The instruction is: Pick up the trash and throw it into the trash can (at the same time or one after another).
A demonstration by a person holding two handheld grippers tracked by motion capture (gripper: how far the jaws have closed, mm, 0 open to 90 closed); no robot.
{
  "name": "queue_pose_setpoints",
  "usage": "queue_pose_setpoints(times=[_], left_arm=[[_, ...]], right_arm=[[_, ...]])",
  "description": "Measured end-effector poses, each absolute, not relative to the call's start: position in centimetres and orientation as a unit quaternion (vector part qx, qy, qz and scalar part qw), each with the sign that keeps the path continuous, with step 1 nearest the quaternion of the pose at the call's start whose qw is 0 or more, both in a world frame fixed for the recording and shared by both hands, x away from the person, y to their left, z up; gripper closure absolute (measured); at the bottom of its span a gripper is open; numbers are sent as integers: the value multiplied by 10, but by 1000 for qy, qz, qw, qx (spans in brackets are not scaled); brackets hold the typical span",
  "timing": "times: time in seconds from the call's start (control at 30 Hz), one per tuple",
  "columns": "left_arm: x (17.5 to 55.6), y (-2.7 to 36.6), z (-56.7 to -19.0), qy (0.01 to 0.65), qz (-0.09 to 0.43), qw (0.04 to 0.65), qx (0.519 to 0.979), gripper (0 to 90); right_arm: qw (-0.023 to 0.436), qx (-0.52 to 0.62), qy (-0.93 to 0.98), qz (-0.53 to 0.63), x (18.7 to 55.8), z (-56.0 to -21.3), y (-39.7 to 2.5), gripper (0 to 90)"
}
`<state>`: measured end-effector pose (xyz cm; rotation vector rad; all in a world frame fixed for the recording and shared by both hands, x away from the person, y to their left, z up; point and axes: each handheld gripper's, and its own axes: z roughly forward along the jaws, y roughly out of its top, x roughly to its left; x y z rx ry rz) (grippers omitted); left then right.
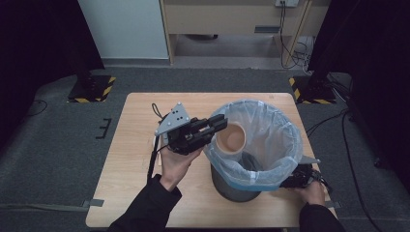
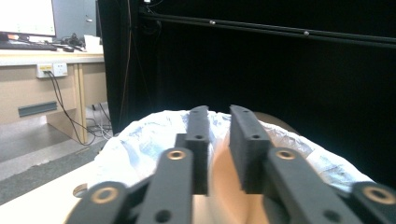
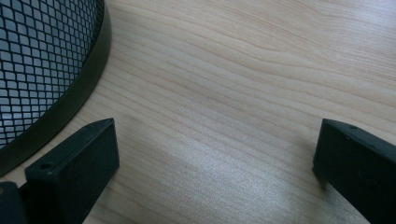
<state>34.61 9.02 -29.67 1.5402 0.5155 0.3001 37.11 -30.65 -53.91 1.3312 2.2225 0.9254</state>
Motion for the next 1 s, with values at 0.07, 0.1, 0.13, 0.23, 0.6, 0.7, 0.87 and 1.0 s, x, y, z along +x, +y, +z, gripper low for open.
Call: queue_pose_setpoints(times=[0.07,0.1,0.13,0.23,0.6,0.7,0.87,1.0], left_arm=[[347,89,-297,230,133,678,685,707],[348,90,-297,231,134,679,684,686],[348,91,-297,232,134,680,683,672],[347,97,-294,234,144,682,678,640],[349,148,-292,278,193,658,673,521],[352,167,-301,301,202,644,673,511],[359,190,-319,337,209,622,675,477],[368,203,-336,366,213,607,673,463]], right_arm=[[194,475,793,330,371,-539,-307,4],[194,475,793,330,371,-539,-307,4],[194,475,793,330,371,-539,-307,4],[194,475,792,330,371,-539,-306,4],[194,475,793,330,371,-539,-307,4],[194,475,792,330,371,-539,-306,3],[195,474,792,330,371,-539,-306,4],[196,474,792,330,371,-539,-306,4]])
